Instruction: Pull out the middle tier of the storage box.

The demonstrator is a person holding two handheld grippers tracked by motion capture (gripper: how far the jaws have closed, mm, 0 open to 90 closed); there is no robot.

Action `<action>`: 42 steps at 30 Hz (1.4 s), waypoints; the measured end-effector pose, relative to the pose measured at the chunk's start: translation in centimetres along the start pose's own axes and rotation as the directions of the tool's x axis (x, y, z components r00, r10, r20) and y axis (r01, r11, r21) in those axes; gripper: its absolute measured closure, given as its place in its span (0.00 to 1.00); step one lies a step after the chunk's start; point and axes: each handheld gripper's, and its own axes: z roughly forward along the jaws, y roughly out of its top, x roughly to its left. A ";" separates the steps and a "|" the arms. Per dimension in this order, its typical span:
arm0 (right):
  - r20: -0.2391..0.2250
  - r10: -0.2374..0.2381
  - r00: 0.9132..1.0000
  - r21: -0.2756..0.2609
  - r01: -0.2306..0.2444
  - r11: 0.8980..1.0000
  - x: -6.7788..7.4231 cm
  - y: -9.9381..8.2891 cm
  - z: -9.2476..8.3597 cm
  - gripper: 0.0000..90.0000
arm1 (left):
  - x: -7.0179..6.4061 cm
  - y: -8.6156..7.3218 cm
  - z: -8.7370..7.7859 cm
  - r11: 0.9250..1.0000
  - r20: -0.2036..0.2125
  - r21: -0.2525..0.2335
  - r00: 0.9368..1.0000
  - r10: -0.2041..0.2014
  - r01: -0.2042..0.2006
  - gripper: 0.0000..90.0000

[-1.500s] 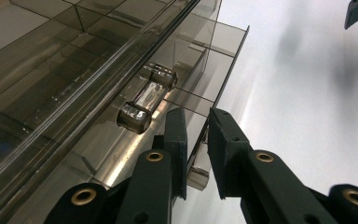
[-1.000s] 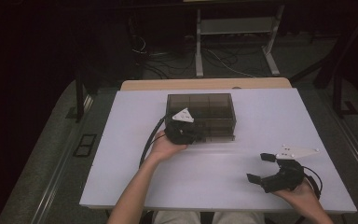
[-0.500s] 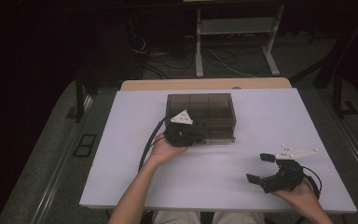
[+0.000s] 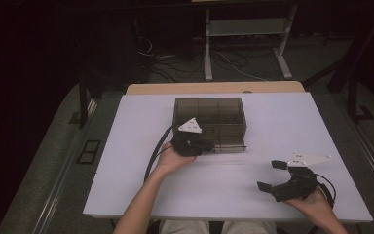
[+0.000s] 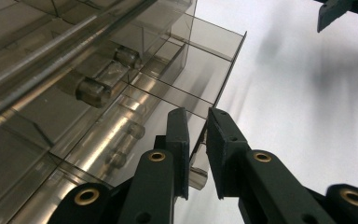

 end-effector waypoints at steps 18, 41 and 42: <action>-0.002 0.000 1.000 -0.002 0.000 1.000 0.0 0.1 0.0 0.01 | -0.9 -0.5 -0.2 1.000 0.004 -0.018 1.000 -0.014 0.014 0.88; -0.002 0.000 1.000 -0.003 0.000 1.000 -0.1 0.1 0.0 0.01 | -1.6 -1.1 -0.6 1.000 0.015 -0.011 1.000 0.001 -0.001 0.88; -0.001 0.000 1.000 -0.003 0.000 1.000 -0.1 0.1 0.0 0.01 | -1.7 -1.1 -0.6 1.000 0.016 -0.011 1.000 0.001 -0.001 0.88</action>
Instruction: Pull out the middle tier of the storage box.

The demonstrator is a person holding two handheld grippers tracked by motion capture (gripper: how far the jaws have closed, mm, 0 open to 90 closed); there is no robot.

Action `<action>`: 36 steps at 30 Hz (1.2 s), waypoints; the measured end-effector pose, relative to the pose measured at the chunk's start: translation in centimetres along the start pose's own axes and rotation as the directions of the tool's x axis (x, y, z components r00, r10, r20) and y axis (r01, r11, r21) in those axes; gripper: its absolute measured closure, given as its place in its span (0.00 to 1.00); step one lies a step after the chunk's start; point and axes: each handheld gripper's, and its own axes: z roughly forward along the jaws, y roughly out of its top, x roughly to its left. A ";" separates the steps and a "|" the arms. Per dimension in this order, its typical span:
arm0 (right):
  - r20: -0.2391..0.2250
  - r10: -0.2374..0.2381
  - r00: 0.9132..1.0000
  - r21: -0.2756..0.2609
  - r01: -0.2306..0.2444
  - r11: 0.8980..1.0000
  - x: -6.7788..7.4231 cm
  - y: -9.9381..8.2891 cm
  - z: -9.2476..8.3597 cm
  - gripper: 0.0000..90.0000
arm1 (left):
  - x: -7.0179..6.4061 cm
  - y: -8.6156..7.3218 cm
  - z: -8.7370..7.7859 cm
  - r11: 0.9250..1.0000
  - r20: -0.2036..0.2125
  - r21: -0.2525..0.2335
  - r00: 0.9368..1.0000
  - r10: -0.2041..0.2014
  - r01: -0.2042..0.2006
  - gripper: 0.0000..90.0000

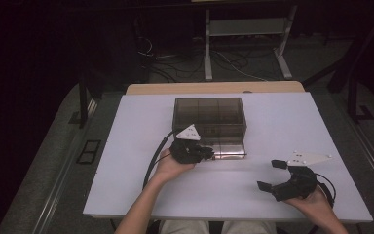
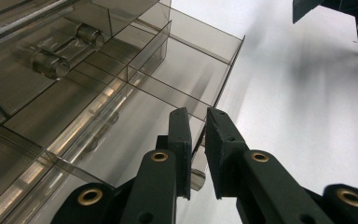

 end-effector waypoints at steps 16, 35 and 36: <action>-0.001 -0.001 1.000 0.001 0.001 1.000 0.0 0.0 0.0 0.01 | -0.4 -0.1 -0.3 1.000 0.004 0.003 1.000 0.002 -0.002 0.89; -0.001 -0.001 1.000 -0.001 0.001 1.000 0.0 0.0 0.0 0.01 | -0.8 -0.1 -0.6 1.000 0.015 -0.009 1.000 -0.007 0.007 0.82; -0.001 -0.001 1.000 -0.001 0.001 1.000 0.0 0.0 0.0 0.01 | -0.8 -0.1 -0.7 1.000 0.016 -0.017 1.000 -0.009 0.009 0.82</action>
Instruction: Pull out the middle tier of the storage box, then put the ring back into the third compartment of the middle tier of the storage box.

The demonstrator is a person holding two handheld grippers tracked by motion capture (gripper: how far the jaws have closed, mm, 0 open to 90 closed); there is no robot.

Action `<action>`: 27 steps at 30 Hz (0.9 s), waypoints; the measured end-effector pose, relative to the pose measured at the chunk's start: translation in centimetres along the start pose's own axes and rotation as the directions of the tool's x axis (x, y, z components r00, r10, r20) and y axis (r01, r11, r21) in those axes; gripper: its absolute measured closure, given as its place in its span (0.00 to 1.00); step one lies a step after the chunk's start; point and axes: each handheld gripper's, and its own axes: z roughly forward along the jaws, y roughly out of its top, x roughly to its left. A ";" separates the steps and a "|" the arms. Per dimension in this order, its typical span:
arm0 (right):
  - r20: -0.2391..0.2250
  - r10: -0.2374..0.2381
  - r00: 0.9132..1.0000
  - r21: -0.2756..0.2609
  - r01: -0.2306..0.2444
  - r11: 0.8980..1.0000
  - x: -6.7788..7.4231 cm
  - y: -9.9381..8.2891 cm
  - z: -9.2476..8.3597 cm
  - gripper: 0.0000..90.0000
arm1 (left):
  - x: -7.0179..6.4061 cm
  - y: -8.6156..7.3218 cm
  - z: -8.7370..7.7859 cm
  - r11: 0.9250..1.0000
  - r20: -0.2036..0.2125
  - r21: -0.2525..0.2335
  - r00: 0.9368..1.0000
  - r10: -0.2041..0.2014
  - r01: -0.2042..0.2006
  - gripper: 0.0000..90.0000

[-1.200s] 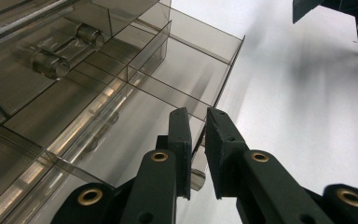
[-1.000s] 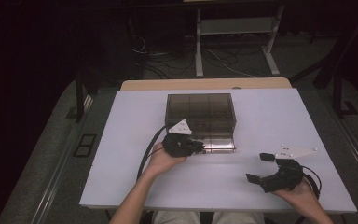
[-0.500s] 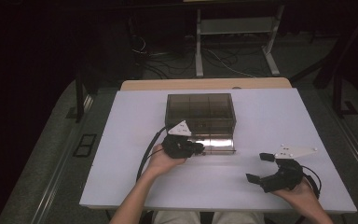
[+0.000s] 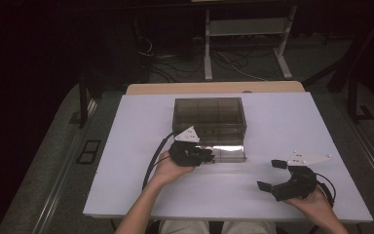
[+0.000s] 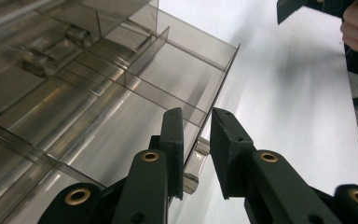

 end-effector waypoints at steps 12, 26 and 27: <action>0.001 0.003 1.000 0.000 -0.003 1.000 0.0 0.0 0.0 0.01 | -1.0 0.9 -2.1 1.000 -0.010 -0.029 1.000 0.005 -0.006 0.68; 0.004 0.008 1.000 -0.007 -0.008 1.000 0.0 0.0 -0.2 0.01 | -1.2 1.6 -5.3 0.999 -0.018 -0.051 1.000 -0.006 0.005 0.57; 0.005 0.008 1.000 -0.007 -0.008 1.000 0.0 0.0 -0.2 0.01 | -1.2 1.6 -5.4 0.999 -0.021 -0.048 1.000 -0.002 0.001 0.57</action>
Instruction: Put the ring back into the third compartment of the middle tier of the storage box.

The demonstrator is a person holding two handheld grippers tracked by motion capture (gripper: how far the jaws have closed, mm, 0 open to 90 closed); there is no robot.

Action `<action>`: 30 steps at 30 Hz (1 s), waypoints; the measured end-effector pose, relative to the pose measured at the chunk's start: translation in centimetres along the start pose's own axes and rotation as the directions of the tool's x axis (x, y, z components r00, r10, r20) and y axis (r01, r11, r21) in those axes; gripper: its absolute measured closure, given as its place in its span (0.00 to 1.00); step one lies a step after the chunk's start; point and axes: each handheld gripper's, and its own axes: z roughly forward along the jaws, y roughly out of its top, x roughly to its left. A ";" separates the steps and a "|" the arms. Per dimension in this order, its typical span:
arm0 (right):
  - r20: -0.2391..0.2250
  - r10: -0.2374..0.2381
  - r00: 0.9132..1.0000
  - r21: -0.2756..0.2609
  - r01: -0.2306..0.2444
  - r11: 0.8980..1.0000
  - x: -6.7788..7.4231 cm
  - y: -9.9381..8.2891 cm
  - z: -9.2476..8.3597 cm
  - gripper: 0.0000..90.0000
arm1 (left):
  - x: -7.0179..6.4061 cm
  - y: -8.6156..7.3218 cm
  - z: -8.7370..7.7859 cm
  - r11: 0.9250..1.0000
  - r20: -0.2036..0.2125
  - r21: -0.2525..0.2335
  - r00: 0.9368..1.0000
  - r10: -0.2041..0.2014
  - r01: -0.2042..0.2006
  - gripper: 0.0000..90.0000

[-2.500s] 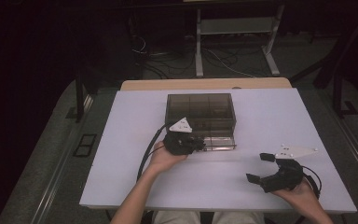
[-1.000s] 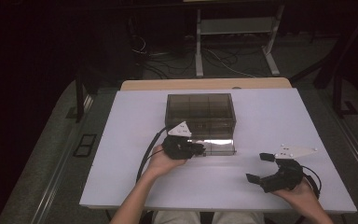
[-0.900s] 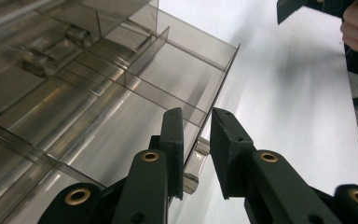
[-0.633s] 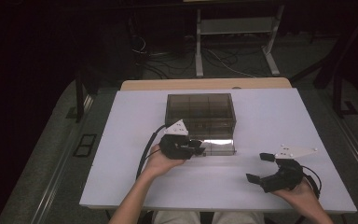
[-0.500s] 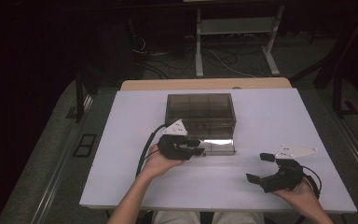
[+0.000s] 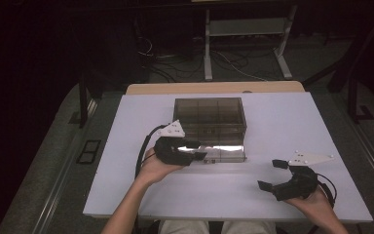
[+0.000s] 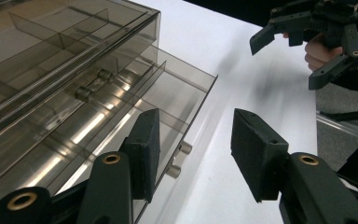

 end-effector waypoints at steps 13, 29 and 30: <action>0.005 0.003 1.000 -0.006 -0.003 1.000 -0.1 0.0 -0.1 0.01 | 0.2 0.1 -1.9 1.000 -0.024 -0.015 1.000 -0.020 0.020 0.55; 0.006 0.004 1.000 -0.004 -0.004 1.000 -0.1 0.0 -0.1 0.01 | 1.1 -1.2 -3.5 0.998 -0.062 -0.011 0.997 -0.055 0.054 0.55; 0.006 0.004 1.000 -0.004 -0.004 1.000 -0.1 0.0 -0.1 0.01 | 1.1 -1.4 -3.6 0.998 -0.064 -0.014 0.996 -0.058 0.057 0.55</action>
